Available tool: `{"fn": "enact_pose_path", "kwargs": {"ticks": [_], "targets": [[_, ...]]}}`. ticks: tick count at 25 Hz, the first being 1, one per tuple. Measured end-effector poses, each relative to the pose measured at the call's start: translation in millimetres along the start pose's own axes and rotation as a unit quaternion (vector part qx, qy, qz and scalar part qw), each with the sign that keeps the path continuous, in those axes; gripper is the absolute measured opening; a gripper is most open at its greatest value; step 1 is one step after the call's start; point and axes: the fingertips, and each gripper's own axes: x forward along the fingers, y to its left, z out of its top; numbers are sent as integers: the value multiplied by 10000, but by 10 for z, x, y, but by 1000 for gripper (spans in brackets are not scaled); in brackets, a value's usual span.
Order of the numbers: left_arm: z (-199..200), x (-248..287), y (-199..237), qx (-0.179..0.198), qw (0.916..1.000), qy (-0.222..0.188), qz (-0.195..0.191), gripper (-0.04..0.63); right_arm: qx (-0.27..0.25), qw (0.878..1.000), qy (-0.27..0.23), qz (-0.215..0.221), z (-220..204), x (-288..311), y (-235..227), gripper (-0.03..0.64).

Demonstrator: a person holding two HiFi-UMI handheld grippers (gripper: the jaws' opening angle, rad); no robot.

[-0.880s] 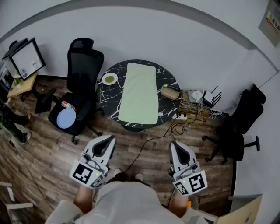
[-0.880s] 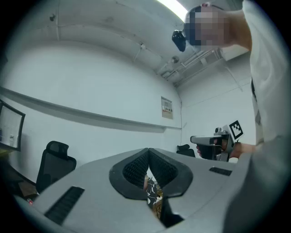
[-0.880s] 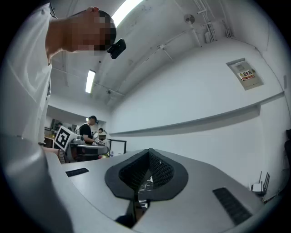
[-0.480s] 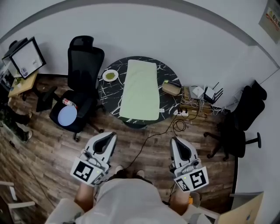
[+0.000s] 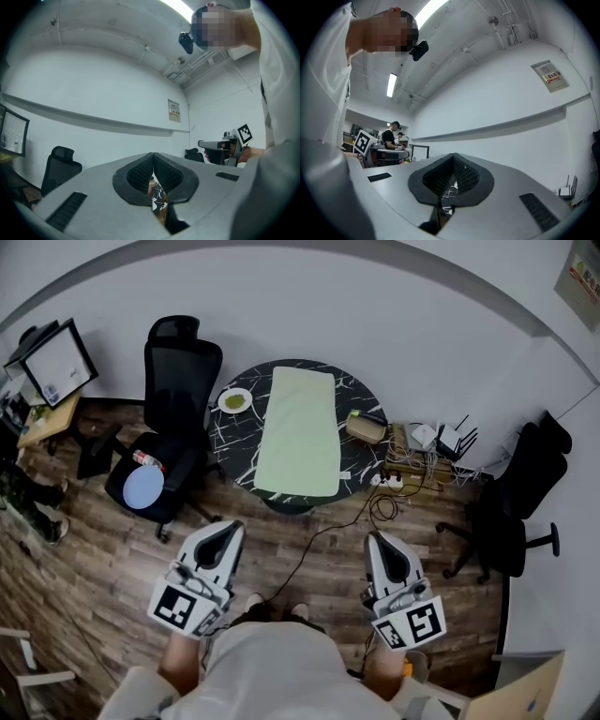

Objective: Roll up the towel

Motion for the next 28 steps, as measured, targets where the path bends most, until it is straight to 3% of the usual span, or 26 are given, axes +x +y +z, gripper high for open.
{"fn": "enact_pose_path", "kwargs": {"ticks": [20, 28], "targets": [[-45, 41, -110, 33, 9999, 51, 140, 3, 2, 10000, 71, 21, -32, -132, -159, -8], [-78, 206, -174, 12, 9995, -4, 317, 5, 177, 9998, 17, 0, -90, -204, -455, -8]]}}
